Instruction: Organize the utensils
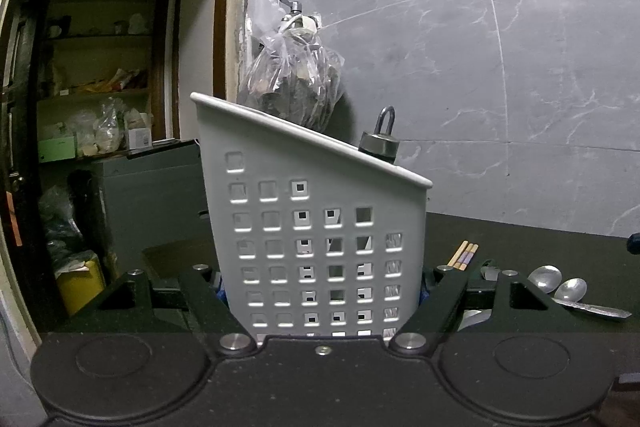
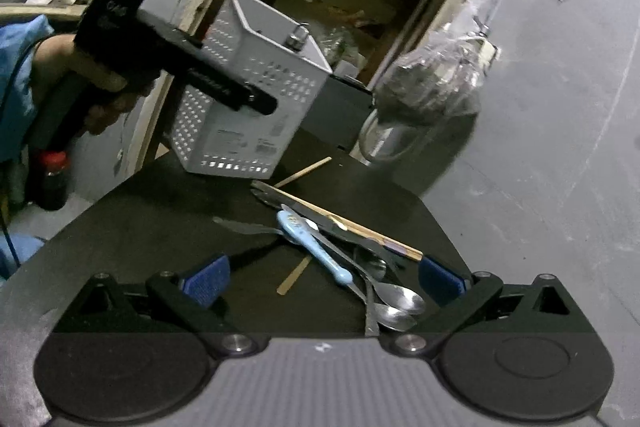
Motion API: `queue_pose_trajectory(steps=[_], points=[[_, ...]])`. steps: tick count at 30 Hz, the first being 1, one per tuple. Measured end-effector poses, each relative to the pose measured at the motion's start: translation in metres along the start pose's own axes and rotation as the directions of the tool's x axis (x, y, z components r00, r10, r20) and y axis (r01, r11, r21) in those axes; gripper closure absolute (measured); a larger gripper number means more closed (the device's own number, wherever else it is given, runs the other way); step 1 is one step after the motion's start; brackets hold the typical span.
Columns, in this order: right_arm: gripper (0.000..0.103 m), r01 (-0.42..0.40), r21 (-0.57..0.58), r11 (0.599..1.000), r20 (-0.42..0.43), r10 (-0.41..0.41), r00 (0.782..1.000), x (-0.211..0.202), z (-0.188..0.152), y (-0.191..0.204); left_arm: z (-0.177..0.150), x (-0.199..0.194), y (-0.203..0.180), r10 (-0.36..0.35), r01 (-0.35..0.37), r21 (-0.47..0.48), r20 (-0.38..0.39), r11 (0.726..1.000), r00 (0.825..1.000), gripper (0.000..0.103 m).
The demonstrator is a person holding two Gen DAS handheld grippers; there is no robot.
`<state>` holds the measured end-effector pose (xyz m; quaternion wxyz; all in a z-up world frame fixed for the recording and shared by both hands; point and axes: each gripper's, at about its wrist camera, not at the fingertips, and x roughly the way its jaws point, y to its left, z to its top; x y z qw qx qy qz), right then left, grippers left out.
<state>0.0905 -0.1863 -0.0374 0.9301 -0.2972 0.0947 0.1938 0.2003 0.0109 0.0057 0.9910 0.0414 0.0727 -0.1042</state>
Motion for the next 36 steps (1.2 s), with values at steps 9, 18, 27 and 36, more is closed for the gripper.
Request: queue_pose_trajectory(steps=[9, 18, 27, 36], points=[[0.0, -0.02, -0.032, 0.999, -0.016, 0.02, 1.0, 0.006, -0.002, 0.008, 0.0, 0.0, 0.0, -0.001, 0.001, 0.0, 0.001, 1.0, 1.0, 0.026], [0.0, -0.054, -0.114, 0.992, 0.002, 0.054, 0.999, 0.02, 0.006, 0.016, -0.001, 0.001, -0.001, 0.0, 0.0, 0.013, 0.002, 1.0, 1.0, 0.026], [0.016, -0.09, -0.191, 0.978, -0.009, 0.09, 0.996, 0.03, 0.014, 0.02, -0.001, 0.001, -0.001, -0.002, 0.002, 0.014, 0.002, 1.0, 1.0, 0.026], [0.053, -0.118, -0.334, 0.935, 0.016, 0.131, 0.991, 0.038, 0.018, 0.038, -0.002, 0.002, 0.002, -0.012, 0.012, 0.017, 0.005, 1.0, 1.0, 0.026]])
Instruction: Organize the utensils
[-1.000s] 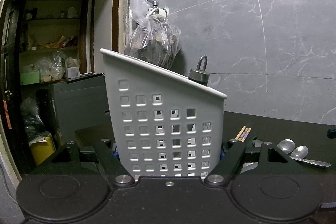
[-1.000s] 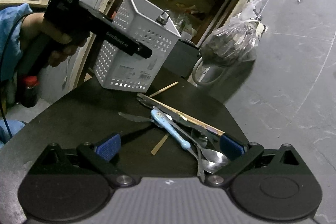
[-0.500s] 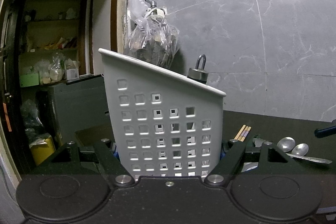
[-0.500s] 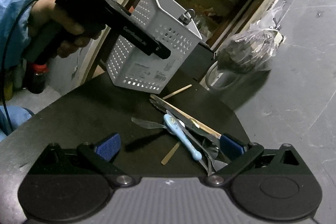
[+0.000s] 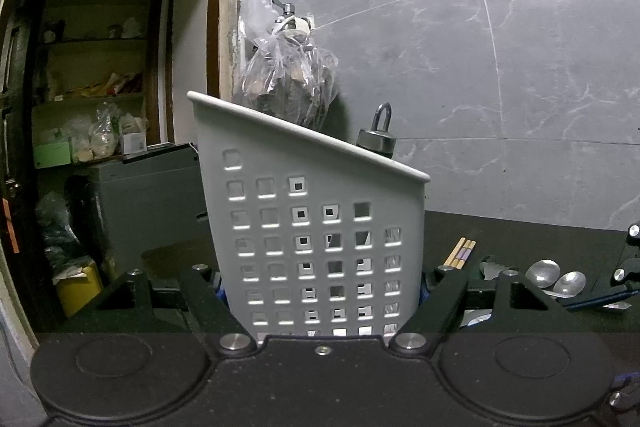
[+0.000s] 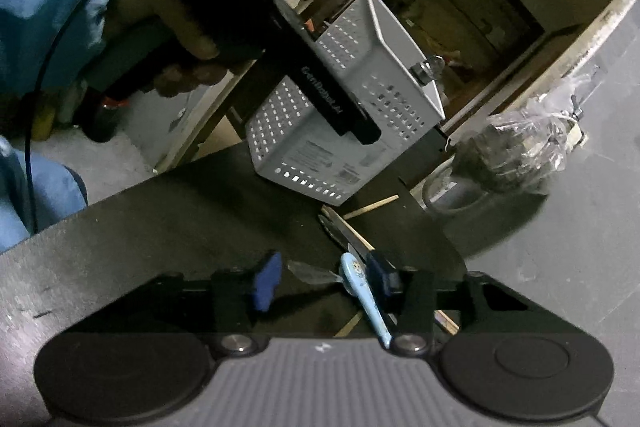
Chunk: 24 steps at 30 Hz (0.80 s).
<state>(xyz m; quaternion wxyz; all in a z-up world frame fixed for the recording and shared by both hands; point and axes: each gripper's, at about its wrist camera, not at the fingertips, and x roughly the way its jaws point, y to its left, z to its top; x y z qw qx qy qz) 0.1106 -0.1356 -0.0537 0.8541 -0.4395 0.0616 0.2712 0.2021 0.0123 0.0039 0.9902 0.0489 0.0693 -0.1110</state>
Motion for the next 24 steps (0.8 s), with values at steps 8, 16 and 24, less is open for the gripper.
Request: queue_pose_trajectory(steps=[8, 16, 24], points=[[0.081, 0.012, -0.055, 0.998, -0.004, -0.012, 1.0, 0.005, -0.002, 0.005, -0.001, 0.002, 0.002, -0.003, 0.003, 0.002, -0.004, 1.0, 1.0, 0.026], [0.098, 0.049, -0.033, 0.998, 0.061, -0.047, 0.997, 0.002, 0.001, -0.002, -0.003, 0.002, 0.002, -0.006, 0.006, 0.004, -0.012, 1.0, 1.0, 0.026], [0.1, 0.048, 0.211, 0.976, 0.123, -0.076, 0.989, -0.002, 0.009, -0.043, -0.002, 0.003, 0.002, -0.007, 0.007, 0.003, -0.013, 1.0, 1.0, 0.026]])
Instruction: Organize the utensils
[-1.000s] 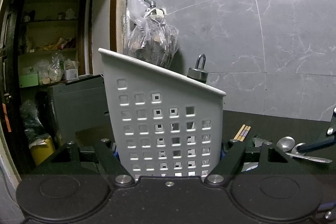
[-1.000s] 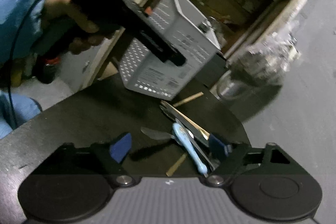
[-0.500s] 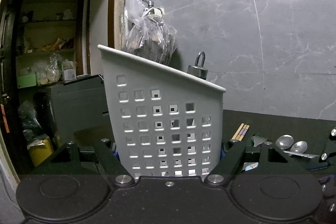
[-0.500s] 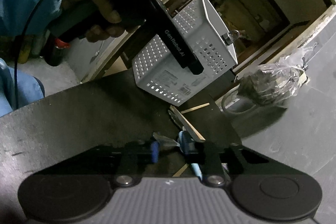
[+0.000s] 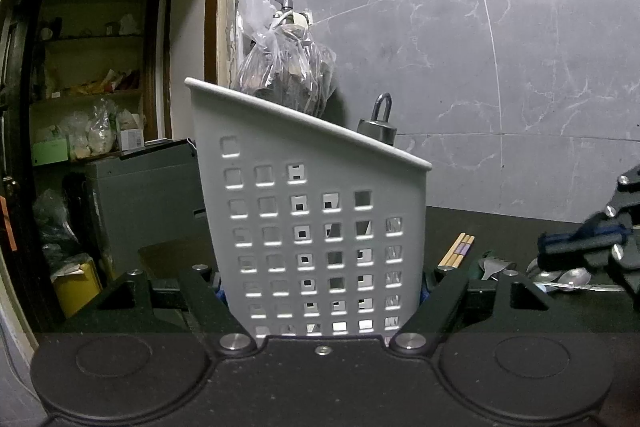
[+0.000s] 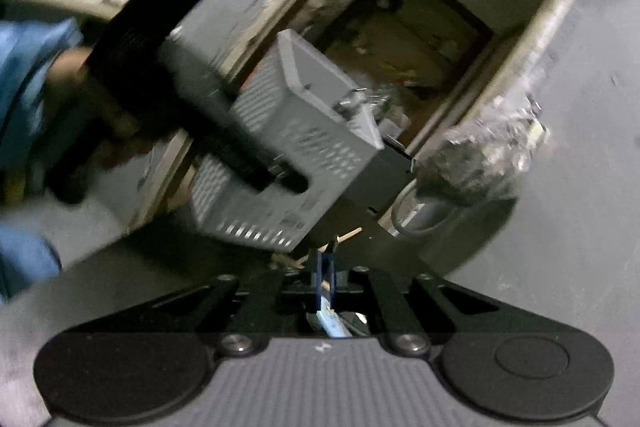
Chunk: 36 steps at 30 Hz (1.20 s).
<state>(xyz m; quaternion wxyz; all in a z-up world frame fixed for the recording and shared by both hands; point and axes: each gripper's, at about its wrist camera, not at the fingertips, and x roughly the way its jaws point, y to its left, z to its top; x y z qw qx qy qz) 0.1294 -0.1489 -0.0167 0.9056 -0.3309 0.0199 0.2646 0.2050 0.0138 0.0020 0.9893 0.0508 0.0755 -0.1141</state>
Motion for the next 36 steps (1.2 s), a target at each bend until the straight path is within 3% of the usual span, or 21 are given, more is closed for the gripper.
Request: queue_pose_trajectory(steps=[5, 10, 15, 21, 27, 31, 36], points=[[0.102, -0.053, 0.22, 0.974, -0.001, 0.054, 0.999, 0.003, 0.005, -0.034, 0.0, 0.001, 0.0, -0.001, 0.001, 0.0, -0.001, 1.0, 1.0, 0.026], [0.102, -0.093, 0.442, 0.892, 0.012, 0.097, 0.995, 0.003, 0.003, -0.069, 0.0, 0.002, 0.002, -0.007, 0.007, -0.011, -0.007, 1.0, 1.0, 0.026], [0.101, -0.111, 0.586, 0.802, 0.032, 0.114, 0.993, -0.004, 0.0, -0.097, 0.0, 0.003, 0.004, -0.013, 0.012, -0.021, -0.008, 1.0, 1.0, 0.026], [0.101, -0.091, 0.621, 0.779, 0.065, 0.064, 0.996, -0.014, 0.013, -0.115, 0.0, 0.004, 0.005, -0.016, 0.016, -0.023, -0.011, 1.0, 1.0, 0.026], [0.101, -0.079, 0.608, 0.79, 0.151, -0.017, 0.988, -0.022, 0.04, -0.132, 0.001, 0.005, 0.005, -0.015, 0.015, -0.025, -0.01, 1.0, 1.0, 0.026], [0.101, -0.124, 0.619, 0.775, 0.25, -0.044, 0.967, -0.025, 0.059, -0.142, 0.001, 0.005, 0.005, -0.015, 0.015, -0.024, -0.013, 1.0, 1.0, 0.026], [0.101, -0.237, 0.613, 0.754, 0.366, -0.005, 0.931, -0.014, 0.084, -0.146, 0.0, 0.005, 0.005, -0.016, 0.016, -0.025, -0.013, 1.0, 1.0, 0.027]])
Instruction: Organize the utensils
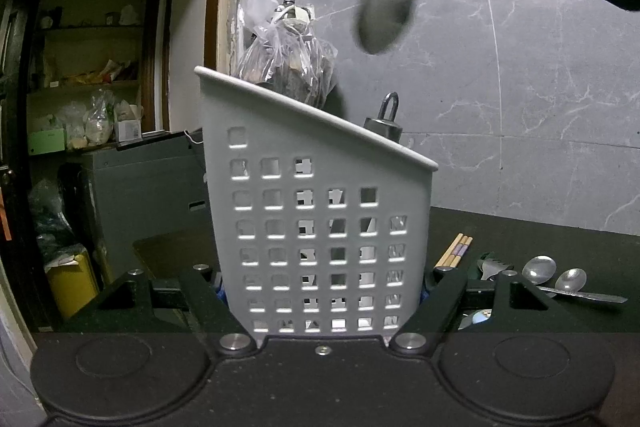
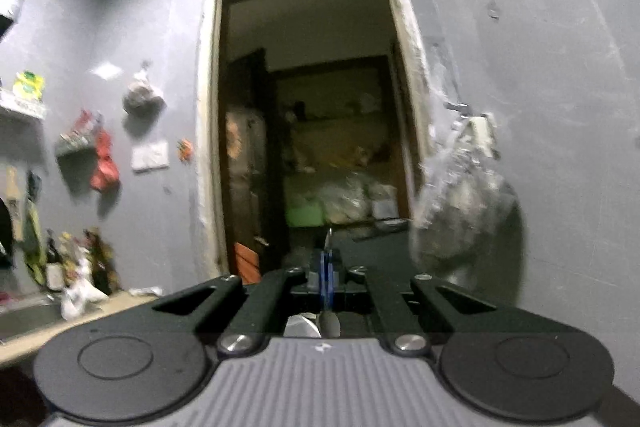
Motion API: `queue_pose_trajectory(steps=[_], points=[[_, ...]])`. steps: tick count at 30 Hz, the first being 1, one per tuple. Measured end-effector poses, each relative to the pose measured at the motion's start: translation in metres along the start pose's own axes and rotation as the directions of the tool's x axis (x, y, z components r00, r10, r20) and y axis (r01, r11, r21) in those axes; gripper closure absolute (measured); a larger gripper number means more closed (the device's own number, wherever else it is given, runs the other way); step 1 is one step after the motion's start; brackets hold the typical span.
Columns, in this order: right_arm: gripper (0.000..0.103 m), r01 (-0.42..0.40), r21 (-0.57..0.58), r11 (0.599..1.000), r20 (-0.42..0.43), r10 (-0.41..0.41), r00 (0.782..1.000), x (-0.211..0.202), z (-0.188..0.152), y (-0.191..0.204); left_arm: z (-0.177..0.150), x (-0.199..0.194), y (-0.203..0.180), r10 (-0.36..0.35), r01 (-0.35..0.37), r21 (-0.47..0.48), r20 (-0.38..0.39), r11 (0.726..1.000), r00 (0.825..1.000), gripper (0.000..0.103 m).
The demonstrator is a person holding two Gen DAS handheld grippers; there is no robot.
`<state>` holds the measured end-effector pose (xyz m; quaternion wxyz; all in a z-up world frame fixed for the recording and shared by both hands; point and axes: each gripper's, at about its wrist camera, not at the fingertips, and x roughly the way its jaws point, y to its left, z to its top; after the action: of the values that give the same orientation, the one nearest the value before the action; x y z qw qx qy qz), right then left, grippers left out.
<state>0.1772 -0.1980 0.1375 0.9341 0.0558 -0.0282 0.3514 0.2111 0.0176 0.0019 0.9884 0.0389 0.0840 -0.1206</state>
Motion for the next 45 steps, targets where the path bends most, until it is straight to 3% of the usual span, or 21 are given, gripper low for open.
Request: queue_pose_trajectory(steps=[8, 15, 24, 41, 44, 45], points=[[0.101, -0.097, -0.004, 0.995, -0.101, 0.096, 0.99, 0.043, -0.003, 0.022, 0.0, 0.0, 0.0, -0.001, 0.001, -0.001, 0.0, 1.0, 1.0, 0.027], [0.101, -0.087, -0.02, 0.996, -0.229, 0.08, 0.97, 0.068, -0.026, 0.035, 0.0, 0.001, 0.0, -0.004, 0.004, -0.002, -0.001, 1.0, 1.0, 0.027], [0.101, -0.076, -0.054, 0.996, -0.33, 0.055, 0.943, 0.083, -0.052, 0.04, 0.0, 0.001, 0.0, -0.004, 0.004, -0.003, -0.001, 1.0, 1.0, 0.027], [0.101, -0.075, -0.061, 0.995, -0.392, 0.045, 0.919, 0.093, -0.065, 0.045, 0.001, 0.003, -0.001, -0.007, 0.006, -0.007, -0.007, 1.0, 1.0, 0.027], [0.096, -0.07, -0.062, 0.996, -0.392, 0.04, 0.919, 0.094, -0.065, 0.044, 0.0, 0.004, -0.001, -0.007, 0.007, -0.01, -0.008, 1.0, 1.0, 0.027], [0.087, -0.073, -0.062, 0.995, -0.387, 0.043, 0.921, 0.093, -0.065, 0.044, 0.001, 0.005, -0.002, -0.008, 0.007, -0.01, -0.008, 1.0, 1.0, 0.027]])
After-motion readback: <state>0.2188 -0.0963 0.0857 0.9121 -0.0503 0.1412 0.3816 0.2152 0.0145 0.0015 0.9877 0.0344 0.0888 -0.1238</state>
